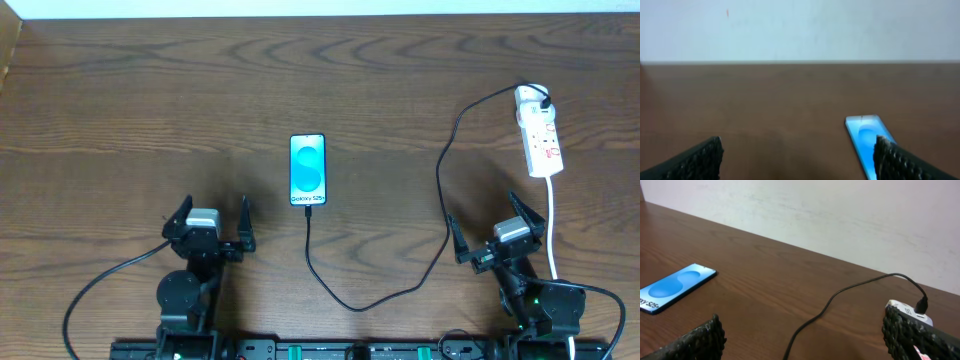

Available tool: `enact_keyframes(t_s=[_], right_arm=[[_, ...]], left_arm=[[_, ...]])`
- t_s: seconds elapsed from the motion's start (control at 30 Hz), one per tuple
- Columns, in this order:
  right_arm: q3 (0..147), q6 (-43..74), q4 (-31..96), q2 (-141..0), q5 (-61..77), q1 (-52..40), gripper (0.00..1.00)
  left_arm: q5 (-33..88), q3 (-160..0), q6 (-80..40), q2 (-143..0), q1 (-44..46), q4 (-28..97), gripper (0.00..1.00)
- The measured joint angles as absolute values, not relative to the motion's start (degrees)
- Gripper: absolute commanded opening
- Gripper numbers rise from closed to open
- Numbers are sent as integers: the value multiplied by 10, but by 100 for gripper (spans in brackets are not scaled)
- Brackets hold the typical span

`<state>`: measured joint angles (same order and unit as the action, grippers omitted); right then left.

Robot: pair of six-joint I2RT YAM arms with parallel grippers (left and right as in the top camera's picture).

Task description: Plug charger to phone and switch on socket

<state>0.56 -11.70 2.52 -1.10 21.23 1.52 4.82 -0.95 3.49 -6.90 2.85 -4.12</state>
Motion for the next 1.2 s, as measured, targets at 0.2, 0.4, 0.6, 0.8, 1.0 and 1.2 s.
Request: enact_keyframes(t_s=[0.2, 0.4, 0.6, 0.8, 1.0, 1.2], right_arm=[[6, -117, 25, -11, 212, 15, 99], [6, -117, 25, -11, 212, 15, 99], [6, -117, 25, -11, 212, 15, 99], [6, -117, 25, -11, 212, 15, 99], [6, -117, 25, -11, 212, 15, 99], [6, -117, 25, -11, 212, 15, 99]], left_arm=[[34, -7, 35, -17, 29, 12, 95], [31, -8, 35, -6, 32, 13, 95], [30, -8, 35, -6, 32, 13, 95], [31, -8, 35, -6, 32, 13, 95], [31, -8, 35, -6, 32, 13, 95], [31, -8, 35, -6, 32, 13, 95]])
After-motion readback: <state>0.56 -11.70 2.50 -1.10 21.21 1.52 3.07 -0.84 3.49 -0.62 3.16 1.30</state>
